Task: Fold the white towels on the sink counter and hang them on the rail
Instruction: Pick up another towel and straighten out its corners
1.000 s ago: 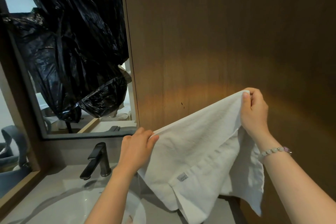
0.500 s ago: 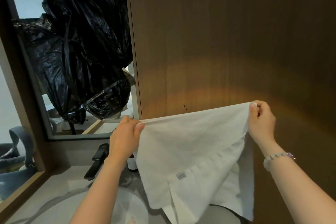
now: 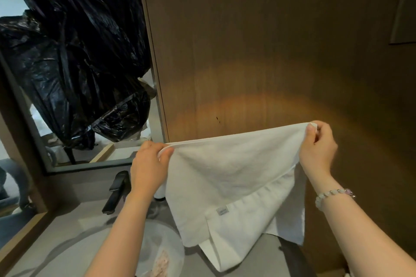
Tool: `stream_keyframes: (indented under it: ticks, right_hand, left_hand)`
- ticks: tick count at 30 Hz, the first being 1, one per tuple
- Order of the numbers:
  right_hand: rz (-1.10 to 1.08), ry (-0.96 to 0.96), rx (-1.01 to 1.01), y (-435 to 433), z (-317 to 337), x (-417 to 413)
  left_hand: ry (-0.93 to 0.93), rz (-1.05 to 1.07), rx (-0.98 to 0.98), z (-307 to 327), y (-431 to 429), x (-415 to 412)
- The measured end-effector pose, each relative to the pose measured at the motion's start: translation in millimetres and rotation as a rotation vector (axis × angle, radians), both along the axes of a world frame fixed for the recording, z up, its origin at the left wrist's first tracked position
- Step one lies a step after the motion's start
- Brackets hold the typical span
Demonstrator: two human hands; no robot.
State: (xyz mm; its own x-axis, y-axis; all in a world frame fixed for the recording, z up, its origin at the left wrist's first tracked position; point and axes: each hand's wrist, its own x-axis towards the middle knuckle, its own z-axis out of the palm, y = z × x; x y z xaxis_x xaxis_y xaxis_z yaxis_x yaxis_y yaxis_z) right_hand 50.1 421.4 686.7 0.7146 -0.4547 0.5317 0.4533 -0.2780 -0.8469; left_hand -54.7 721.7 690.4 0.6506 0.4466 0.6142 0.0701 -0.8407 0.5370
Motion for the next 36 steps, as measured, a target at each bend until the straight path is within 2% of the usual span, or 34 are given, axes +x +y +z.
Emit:
stream_keyframes:
  ticks: [8,17,21,25,30,36]
  right_hand:
    - [0.019,-0.002,0.055,-42,-20,-58]
    - [0.104,0.031,0.064,-97,-34,-142]
    - [0.12,0.027,0.087,-107,-27,-174]
    - [0.04,0.039,0.119,-111,-17,-189]
    - [0.024,0.237,0.087,-108,-19,-191]
    - [0.091,0.467,0.0,-101,-61,-184]
  left_hand:
    - [0.008,0.037,-0.007,-15,-53,-61]
    - [0.019,0.141,-0.009,-32,-121,-168]
    - [-0.018,0.209,-0.033,-22,-142,-211]
    - [-0.009,0.203,-0.045,-4,-151,-238]
    - [0.183,0.157,-0.164,5,-147,-247]
    - [0.395,0.136,-0.281,-30,-135,-228]
